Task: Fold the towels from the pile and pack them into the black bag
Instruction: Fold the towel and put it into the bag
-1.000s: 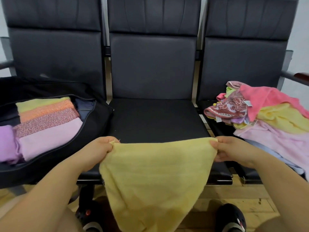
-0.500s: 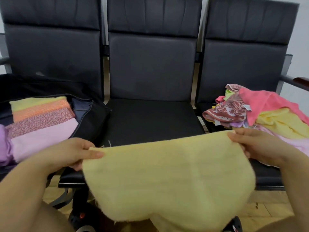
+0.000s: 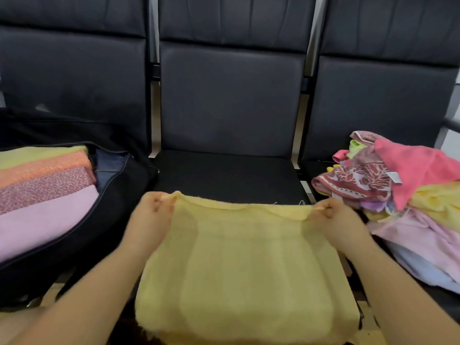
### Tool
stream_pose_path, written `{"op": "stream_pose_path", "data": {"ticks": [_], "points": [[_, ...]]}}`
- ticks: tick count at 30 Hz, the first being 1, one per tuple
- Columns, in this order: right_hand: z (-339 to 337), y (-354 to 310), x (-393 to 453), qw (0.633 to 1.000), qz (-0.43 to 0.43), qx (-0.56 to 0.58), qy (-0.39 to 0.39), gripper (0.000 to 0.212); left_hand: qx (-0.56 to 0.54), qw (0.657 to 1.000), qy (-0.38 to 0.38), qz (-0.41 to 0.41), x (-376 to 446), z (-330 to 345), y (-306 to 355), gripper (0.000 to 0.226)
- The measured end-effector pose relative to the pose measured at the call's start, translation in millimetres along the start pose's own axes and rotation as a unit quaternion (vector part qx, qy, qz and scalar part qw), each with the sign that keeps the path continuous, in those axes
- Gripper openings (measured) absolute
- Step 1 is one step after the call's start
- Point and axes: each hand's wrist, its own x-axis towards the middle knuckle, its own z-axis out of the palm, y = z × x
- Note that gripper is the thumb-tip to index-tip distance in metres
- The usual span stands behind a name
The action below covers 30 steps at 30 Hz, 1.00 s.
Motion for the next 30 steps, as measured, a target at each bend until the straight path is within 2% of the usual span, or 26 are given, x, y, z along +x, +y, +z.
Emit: {"op": "stream_pose_path", "data": {"ticks": [1, 2, 4, 6, 8, 11, 16, 25, 28, 30], "points": [[13.0, -2.8, 3.1, 0.999, 0.008, 0.009, -0.032, 0.033, 0.049, 0.998, -0.019, 0.027, 0.1, 11.2, -6.3, 0.030], [27.8, -5.1, 3.7, 0.997, 0.022, 0.008, -0.068, 0.052, 0.108, 0.992, -0.044, 0.045, -2.6, 22.0, -13.1, 0.046], [60.7, -2.1, 6.9, 0.993, -0.006, -0.077, -0.087, 0.079, 0.283, 0.953, -0.068, 0.089, -4.5, 40.6, -31.1, 0.083], [87.2, 3.4, 12.1, 0.979, -0.071, -0.188, -0.035, 0.082, 0.417, 0.899, -0.073, 0.115, 0.8, 50.0, -39.1, 0.093], [97.3, 4.2, 24.5, 0.974, -0.077, -0.215, -0.003, 0.080, 0.463, 0.876, -0.095, 0.094, 15.8, 51.5, -40.1, 0.088], [103.2, 1.1, 48.1, 0.968, -0.083, -0.235, -0.002, 0.077, 0.496, 0.859, -0.113, 0.063, 40.6, 54.0, -37.4, 0.082], [110.4, -1.2, 86.7, 0.953, -0.073, -0.289, -0.049, 0.070, 0.523, 0.842, -0.122, 0.052, 79.9, 66.4, -36.7, 0.081], [124.9, -14.2, 150.9, 0.959, -0.081, -0.270, -0.029, 0.068, 0.488, 0.865, -0.082, 0.085, 146.7, 89.8, -36.2, 0.084], [129.9, -18.7, 169.5, 0.971, -0.084, -0.221, 0.030, 0.062, 0.455, 0.880, -0.054, 0.123, 168.0, 97.7, -38.4, 0.083], [133.5, -21.2, 179.2, 0.966, -0.110, -0.191, 0.134, 0.051, 0.409, 0.888, 0.029, 0.208, 179.9, 101.9, -39.5, 0.063]]}}
